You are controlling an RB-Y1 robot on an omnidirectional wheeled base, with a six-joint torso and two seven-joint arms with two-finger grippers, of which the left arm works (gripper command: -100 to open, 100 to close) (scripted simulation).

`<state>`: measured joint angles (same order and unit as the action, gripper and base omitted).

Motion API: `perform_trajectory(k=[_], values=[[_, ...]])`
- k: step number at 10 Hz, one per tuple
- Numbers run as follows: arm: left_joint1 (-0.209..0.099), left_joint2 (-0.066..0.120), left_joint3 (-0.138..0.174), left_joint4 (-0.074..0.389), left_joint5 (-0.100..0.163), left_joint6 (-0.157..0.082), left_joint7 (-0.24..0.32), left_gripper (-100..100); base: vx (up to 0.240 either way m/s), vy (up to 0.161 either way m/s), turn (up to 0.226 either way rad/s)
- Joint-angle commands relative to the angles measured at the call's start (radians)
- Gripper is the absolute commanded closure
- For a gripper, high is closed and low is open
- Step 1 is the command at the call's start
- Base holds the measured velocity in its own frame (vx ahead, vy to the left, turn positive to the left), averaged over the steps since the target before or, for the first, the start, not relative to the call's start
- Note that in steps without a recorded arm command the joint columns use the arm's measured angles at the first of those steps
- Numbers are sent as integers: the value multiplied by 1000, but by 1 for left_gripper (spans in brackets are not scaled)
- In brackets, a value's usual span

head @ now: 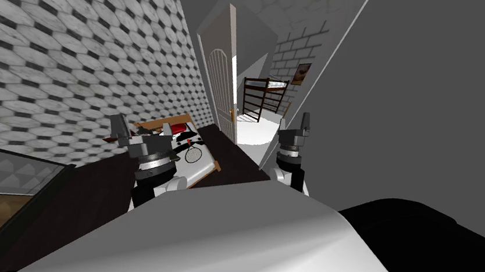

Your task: Push the door open

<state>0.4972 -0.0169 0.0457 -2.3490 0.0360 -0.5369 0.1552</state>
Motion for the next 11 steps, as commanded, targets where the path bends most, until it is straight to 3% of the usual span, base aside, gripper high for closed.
perform_trajectory(k=[1, 2, 11], values=[[-18, 29, -22, 30, -4, -16, 14, -100, 96, -62, -13], [-23, 36, -29, 39, -5, -21, 17, -100, 151, -94, 1], [-129, 168, -160, 216, -28, -115, 97, -100, 181, -82, 5]])
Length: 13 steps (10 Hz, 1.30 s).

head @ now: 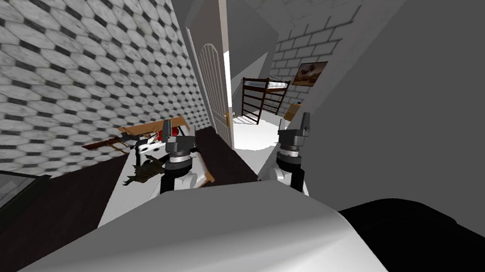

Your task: Push the door open

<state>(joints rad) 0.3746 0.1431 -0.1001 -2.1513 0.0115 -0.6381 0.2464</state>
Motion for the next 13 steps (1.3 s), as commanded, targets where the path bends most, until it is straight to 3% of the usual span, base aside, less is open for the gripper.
perform_trajectory(k=[1, 12, 13], values=[[-16, 19, -27, 35, -6, -23, 14, -100, 199, -65, 12], [-138, 153, -179, 240, -33, -133, 106, -100, 182, -22, 19], [-157, 173, -202, 271, -37, -150, 120, -100, 233, -11, 43]])
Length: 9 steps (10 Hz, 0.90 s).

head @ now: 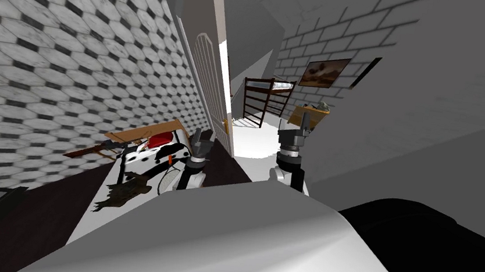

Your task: Push the door open

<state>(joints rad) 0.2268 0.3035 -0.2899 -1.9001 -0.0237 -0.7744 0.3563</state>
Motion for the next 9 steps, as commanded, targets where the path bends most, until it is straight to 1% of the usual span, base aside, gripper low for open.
perform_trajectory(k=[1, 5, 7, 8, 9], values=[[-15, 19, -20, 30, -3, -19, 15, -100, 205, -33, 32], [-65, 71, -82, 114, -14, -63, 52, -100, 177, -26, 35], [-90, 98, -114, 156, -20, -86, 71, -100, 214, 4, 54], [-109, 118, -137, 188, -24, -103, 86, -100, 241, -14, 73], [-122, 131, -153, 210, -27, -115, 95, -100, 238, -19, 77]])
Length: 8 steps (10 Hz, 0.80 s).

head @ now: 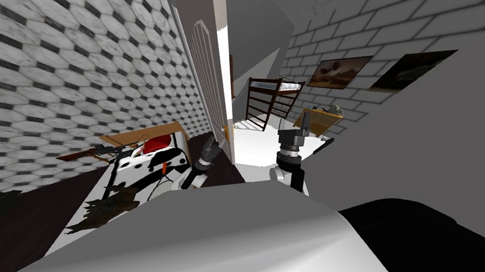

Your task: Push the door open

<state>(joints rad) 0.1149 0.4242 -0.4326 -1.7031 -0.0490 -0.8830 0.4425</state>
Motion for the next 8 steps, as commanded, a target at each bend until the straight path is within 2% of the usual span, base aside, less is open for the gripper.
perform_trajectory(k=[1, 3, 8], values=[[-23, 23, -26, 34, -4, -17, 19, -100, 186, -17, 63], [-42, 43, -50, 66, -8, -35, 33, -100, 138, -14, 60], [-104, 107, -128, 171, -22, -91, 81, -100, 148, -28, 74]])
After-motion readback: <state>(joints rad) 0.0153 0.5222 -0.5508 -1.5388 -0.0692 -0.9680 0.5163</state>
